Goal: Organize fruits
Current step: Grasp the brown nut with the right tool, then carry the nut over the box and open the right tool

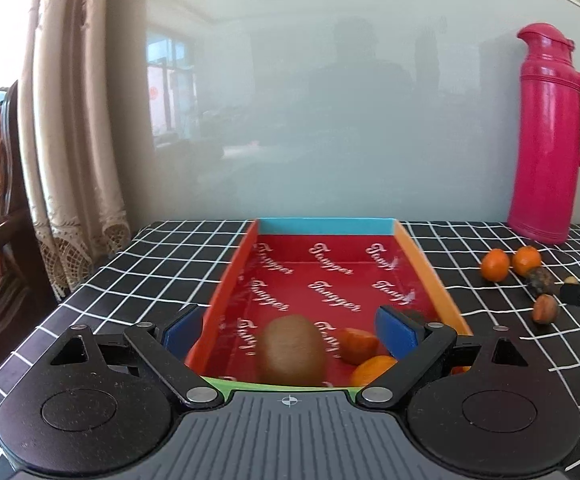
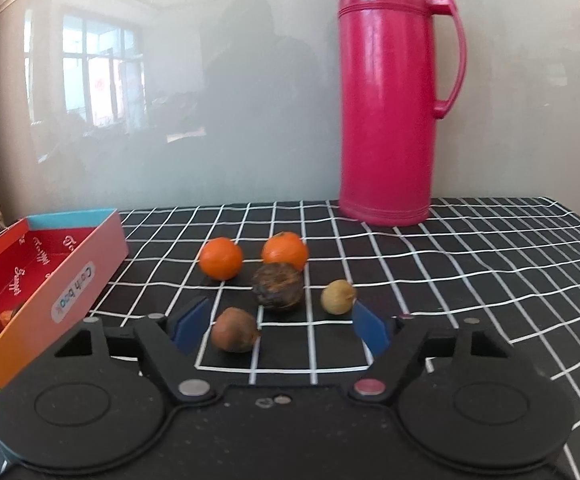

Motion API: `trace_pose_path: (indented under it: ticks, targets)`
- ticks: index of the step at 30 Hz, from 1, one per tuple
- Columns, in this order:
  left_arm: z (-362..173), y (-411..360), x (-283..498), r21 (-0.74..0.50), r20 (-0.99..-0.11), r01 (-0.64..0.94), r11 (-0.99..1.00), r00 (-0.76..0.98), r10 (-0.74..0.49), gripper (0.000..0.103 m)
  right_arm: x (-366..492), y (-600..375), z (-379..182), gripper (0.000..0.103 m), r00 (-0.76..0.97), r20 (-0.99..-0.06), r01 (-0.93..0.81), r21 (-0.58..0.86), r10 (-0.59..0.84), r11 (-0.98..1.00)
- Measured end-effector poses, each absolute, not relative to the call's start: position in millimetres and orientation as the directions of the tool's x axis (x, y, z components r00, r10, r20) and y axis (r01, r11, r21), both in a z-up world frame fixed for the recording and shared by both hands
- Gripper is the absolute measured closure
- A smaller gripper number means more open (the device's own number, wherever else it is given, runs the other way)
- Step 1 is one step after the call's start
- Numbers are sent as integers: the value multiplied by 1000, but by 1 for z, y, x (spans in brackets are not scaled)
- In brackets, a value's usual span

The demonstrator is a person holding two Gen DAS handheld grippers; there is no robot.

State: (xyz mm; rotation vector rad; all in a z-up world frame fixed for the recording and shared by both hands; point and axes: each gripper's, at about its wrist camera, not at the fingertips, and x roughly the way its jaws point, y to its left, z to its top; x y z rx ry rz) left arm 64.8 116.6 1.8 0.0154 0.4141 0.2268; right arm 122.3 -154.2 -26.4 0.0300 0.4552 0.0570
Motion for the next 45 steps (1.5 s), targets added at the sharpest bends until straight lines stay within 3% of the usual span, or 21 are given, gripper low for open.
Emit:
trace_pose_path:
  ticks: [11, 16, 18, 29, 45]
  targets:
    - [-1, 142, 61, 66, -404, -253, 965, 878, 258, 11, 145, -128, -38, 60, 851, -518, -77, 45, 89, 996]
    - [-2, 151, 59, 60, -408, -262, 963, 874, 263, 11, 153, -124, -43, 67, 838, -540, -64, 48, 80, 997]
    - [-2, 153, 59, 56, -407, -263, 963, 875, 263, 11, 155, -125, -43, 76, 835, -544, -61, 50, 78, 997]
    - [-2, 153, 58, 55, -406, -264, 963, 875, 263, 11, 152, -125, -41, 77, 839, -537, -71, 45, 84, 996]
    - [-1, 173, 47, 49, -396, -309, 950, 867, 302, 11, 131, -87, -13, 76, 882, -439, -163, 55, 171, 985]
